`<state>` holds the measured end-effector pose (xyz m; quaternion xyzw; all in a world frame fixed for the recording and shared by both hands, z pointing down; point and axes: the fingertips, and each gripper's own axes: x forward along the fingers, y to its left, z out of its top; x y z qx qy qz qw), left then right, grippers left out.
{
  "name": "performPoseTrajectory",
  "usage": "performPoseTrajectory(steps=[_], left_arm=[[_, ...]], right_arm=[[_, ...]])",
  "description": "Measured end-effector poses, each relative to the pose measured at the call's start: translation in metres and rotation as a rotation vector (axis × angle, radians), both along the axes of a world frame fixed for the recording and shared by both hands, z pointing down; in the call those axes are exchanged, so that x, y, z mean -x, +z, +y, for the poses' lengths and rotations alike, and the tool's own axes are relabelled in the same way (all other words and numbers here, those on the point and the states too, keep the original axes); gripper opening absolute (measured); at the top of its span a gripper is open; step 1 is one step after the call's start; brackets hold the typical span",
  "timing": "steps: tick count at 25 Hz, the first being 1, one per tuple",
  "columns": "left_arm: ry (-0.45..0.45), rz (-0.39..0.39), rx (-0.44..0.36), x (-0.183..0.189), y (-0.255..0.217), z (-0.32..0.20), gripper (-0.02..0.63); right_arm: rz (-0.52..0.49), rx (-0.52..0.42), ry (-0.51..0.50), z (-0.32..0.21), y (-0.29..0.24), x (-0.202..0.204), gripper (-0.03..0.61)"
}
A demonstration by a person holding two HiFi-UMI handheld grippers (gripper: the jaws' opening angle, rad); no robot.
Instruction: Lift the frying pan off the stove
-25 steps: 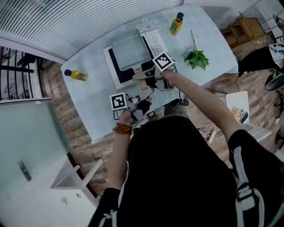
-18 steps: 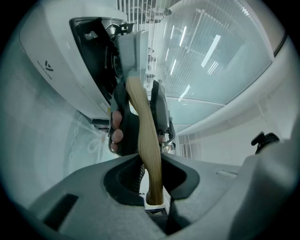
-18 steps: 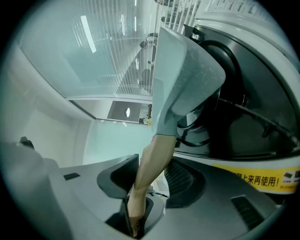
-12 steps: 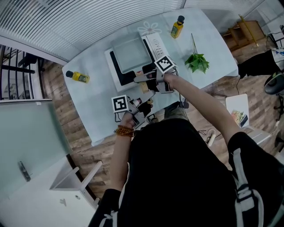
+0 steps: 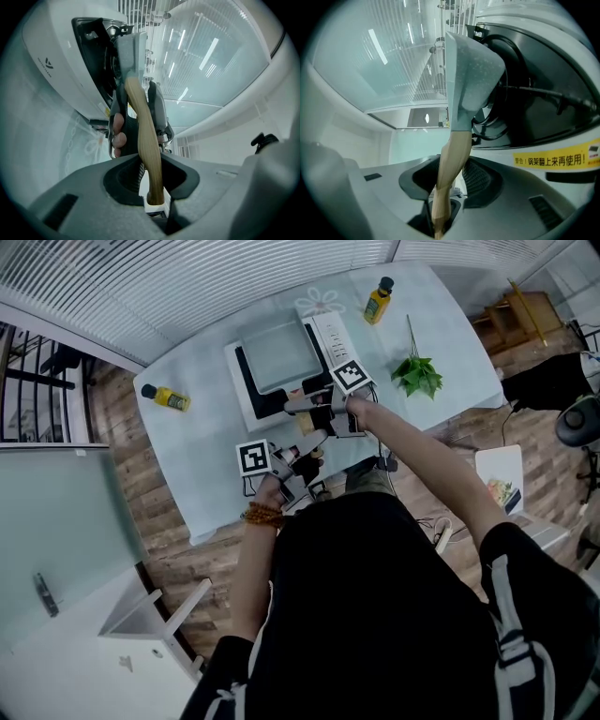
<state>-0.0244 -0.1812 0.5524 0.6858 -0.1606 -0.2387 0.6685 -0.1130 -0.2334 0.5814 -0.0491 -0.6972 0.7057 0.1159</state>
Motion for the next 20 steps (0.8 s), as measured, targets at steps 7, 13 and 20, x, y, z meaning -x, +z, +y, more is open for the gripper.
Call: performPoseTrajectory(steps=[7, 13, 20], left_arm=[[-0.007, 0.006, 0.002, 0.0005, -0.0008, 0.0002, 0.083], [-0.005, 0.003, -0.003, 0.0003, -0.001, 0.0015, 0.083], [0.003, 0.003, -0.002, -0.0007, -0.0009, 0.0018, 0.084]], right_arm=[[0.002, -0.015, -0.015, 0.0002, 0.0004, 0.0003, 0.13], [0.016, -0.015, -0.023, 0.0019, 0.0011, -0.0003, 0.129], [0.009, -0.01, -0.016, 0.0024, 0.0004, -0.0003, 0.129]])
